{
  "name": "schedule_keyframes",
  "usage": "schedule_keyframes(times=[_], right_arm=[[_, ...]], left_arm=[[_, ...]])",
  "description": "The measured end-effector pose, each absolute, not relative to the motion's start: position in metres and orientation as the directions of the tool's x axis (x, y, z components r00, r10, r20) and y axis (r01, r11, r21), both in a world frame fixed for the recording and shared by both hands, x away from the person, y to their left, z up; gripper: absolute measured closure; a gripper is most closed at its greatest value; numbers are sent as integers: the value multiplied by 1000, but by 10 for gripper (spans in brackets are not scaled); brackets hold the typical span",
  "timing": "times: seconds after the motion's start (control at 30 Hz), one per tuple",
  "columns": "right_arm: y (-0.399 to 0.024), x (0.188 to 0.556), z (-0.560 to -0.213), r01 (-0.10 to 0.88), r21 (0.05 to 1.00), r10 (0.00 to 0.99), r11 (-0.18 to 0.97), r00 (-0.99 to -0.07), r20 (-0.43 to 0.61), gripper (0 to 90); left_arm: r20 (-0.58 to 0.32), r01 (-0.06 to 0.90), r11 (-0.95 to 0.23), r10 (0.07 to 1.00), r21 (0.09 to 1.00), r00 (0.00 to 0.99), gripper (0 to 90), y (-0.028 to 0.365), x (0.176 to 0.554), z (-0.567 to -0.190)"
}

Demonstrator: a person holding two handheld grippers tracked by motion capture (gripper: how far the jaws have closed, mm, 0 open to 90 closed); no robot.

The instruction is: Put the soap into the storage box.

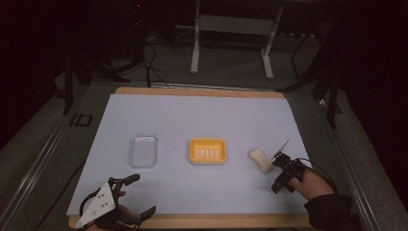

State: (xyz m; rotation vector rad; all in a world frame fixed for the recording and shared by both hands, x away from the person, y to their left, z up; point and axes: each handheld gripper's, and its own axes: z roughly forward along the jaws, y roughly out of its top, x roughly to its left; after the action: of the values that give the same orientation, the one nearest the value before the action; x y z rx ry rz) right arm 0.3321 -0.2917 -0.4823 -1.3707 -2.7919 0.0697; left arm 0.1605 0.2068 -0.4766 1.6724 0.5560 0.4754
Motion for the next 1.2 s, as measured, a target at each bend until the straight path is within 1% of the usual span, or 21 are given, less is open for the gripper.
schedule_keyframes(times=[0.23, 0.7, 0.87, 1.17, 1.2], right_arm=[[-293, 345, -480, 785, -36, 785, 619, -620, -9, 124], [-292, 358, -486, 771, 11, 771, 636, -636, 2, 125], [-291, 361, -482, 767, 59, 768, 639, -641, 2, 125], [-291, 369, -480, 759, 146, 758, 634, -648, 74, 127], [-291, 369, -480, 758, 150, 759, 635, -648, 59, 130]], left_arm=[[3, 98, -135, 601, 986, 799, 0, 207, 161, -477], [2, 100, -137, 598, 986, 801, 0, 206, 161, -477], [-1, 101, -135, 596, 986, 803, 0, 206, 161, -477], [-1, 102, -137, 594, 985, 804, 0, 206, 161, -477], [-1, 102, -137, 594, 985, 804, 0, 206, 161, -477]])
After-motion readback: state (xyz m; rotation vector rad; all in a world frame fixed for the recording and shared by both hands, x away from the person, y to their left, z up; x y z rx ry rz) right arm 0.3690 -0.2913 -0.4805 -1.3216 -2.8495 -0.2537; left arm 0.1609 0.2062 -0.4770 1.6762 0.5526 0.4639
